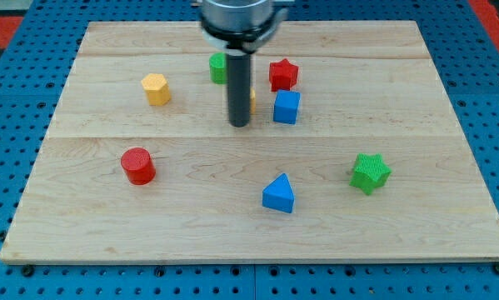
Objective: Push the green star to the bottom right
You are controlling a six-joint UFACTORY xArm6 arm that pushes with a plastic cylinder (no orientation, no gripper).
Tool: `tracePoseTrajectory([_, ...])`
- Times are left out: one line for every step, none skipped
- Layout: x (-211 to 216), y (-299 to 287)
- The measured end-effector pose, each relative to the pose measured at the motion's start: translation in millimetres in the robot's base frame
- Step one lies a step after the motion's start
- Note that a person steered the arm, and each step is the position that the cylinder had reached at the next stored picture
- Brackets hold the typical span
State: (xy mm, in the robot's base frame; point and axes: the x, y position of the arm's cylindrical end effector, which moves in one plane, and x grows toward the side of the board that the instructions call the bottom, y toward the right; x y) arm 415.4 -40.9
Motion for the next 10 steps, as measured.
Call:
tracePoseTrajectory([1.4, -69.0])
tracePoseTrajectory([15.1, -138.7])
tracePoseTrajectory([21.8, -173.0])
tracePoseTrajectory([22.7, -177.9])
tracePoseTrajectory([35.4, -179.4])
tracePoseTrajectory([63.9, -184.5])
tracePoseTrajectory([89.0, -184.9])
tracePoseTrajectory([131.6, -182.2])
tracePoseTrajectory([96.9, -122.7])
tracePoseTrajectory([61.2, -59.6])
